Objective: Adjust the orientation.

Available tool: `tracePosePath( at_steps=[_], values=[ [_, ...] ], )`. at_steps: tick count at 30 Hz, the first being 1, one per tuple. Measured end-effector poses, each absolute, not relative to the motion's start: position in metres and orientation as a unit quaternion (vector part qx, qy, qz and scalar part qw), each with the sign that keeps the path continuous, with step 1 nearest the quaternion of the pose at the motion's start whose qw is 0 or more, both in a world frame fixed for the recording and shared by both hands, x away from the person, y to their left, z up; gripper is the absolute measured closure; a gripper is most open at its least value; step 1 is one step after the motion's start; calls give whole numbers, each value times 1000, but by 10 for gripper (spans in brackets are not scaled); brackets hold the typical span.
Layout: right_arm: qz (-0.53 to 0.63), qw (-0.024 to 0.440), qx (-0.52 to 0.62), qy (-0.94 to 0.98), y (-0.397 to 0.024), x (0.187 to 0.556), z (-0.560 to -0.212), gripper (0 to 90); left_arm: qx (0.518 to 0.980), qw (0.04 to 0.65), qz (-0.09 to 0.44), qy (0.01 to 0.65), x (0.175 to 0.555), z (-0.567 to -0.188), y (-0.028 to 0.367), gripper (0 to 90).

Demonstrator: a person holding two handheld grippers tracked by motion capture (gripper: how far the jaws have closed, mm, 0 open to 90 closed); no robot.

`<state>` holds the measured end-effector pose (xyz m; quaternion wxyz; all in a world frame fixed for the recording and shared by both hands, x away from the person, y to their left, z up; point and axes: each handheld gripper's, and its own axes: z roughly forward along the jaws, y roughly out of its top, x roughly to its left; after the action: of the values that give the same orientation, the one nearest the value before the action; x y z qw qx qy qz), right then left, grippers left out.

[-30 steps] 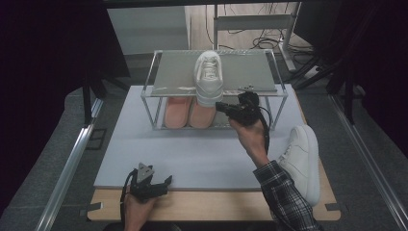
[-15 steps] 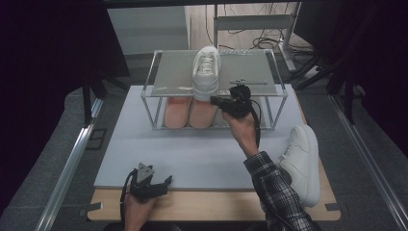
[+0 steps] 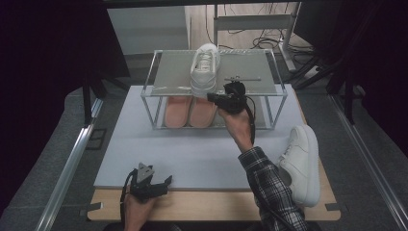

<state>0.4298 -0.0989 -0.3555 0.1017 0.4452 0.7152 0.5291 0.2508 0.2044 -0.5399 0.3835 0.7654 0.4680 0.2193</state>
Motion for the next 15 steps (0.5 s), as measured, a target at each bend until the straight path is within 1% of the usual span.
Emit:
tracePosePath(
  at_steps=[6,15],
  values=[
    [526,102,445,718,-101,427,-355,889,765,384,219,468,251,-540,204,127],
    [514,116,429,733,-106,414,-353,838,766,383,219,468,251,-540,204,127]
  ],
)
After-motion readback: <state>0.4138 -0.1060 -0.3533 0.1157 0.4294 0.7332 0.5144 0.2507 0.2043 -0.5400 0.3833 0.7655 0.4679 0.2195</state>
